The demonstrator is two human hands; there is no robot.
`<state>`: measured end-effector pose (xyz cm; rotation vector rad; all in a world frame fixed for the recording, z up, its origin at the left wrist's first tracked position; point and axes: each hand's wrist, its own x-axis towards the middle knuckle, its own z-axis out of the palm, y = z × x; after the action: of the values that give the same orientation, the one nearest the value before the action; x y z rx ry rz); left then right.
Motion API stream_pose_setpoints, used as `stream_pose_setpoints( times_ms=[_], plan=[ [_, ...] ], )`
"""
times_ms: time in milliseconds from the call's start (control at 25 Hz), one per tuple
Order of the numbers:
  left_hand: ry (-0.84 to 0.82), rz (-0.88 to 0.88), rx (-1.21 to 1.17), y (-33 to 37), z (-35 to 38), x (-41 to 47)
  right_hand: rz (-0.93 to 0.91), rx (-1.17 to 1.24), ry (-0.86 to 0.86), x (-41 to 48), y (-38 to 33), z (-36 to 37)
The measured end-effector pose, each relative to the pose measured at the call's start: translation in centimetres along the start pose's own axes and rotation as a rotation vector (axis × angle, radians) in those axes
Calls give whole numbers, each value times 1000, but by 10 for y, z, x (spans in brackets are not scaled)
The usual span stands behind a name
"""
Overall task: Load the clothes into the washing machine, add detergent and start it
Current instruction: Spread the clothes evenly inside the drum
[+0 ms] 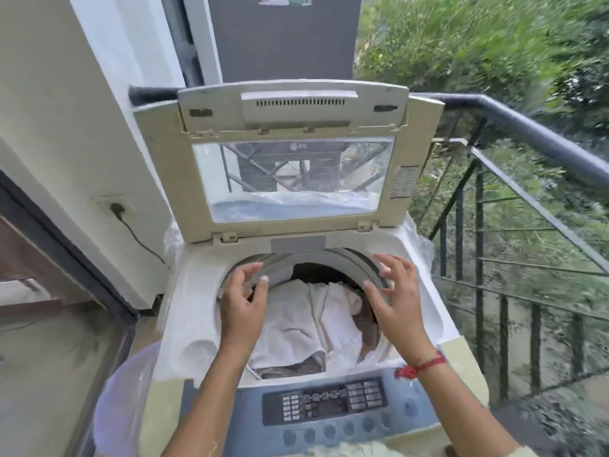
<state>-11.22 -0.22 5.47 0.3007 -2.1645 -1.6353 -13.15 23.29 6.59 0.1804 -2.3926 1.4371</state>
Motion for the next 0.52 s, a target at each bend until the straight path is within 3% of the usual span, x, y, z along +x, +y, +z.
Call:
stream_pose_setpoints(
  times_ms=[280,440,520],
  plan=[
    [29,-154,31,-12,44,5,41,111,-235,42,34,20],
    [24,-275,23,-25,49,26,331,277,-245,61,48,42],
    [35,-465,-46,-34,55,42,543,400,-243,72,55,58]
  ],
)
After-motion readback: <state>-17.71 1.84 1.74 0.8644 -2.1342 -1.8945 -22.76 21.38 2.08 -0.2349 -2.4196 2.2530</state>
